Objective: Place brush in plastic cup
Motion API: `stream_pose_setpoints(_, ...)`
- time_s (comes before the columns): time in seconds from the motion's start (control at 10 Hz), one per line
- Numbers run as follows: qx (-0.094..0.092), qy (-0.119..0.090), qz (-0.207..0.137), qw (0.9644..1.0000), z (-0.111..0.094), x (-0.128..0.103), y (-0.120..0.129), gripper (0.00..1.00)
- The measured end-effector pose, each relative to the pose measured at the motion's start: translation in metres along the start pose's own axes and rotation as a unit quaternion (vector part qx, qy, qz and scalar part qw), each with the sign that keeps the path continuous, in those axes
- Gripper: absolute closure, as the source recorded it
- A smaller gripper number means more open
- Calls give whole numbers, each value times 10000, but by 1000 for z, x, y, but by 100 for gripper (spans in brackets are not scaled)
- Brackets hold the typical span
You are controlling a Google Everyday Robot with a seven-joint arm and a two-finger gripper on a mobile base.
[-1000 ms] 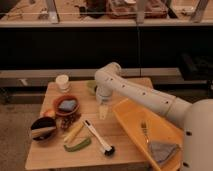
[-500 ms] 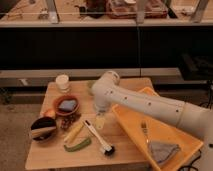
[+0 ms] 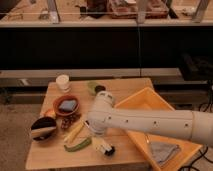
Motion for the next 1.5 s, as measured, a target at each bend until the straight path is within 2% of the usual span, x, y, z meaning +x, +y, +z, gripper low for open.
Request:
stream_pose_setpoints(0.3,-20,-23,28,10000,1,1,-2,20)
stream_pose_setpoints(0.4,-127,-44,107,9999,5,2,-3,20)
stream_pose_setpoints(0.6,-305,-34,287,9991,27,6,-4,20)
stream_pose_setpoints(0.7,-318,-21,378,9988,44,9,-6,20)
stream_pose_setpoints(0.9,-272,-43,506,9983,64,14,-7,20)
stream_pose_setpoints(1.2,-193,-127,715,9972,67,16,-8,20)
stream_pose_setpoints(1.5,-160,-196,808,9964,73,7,-14,20)
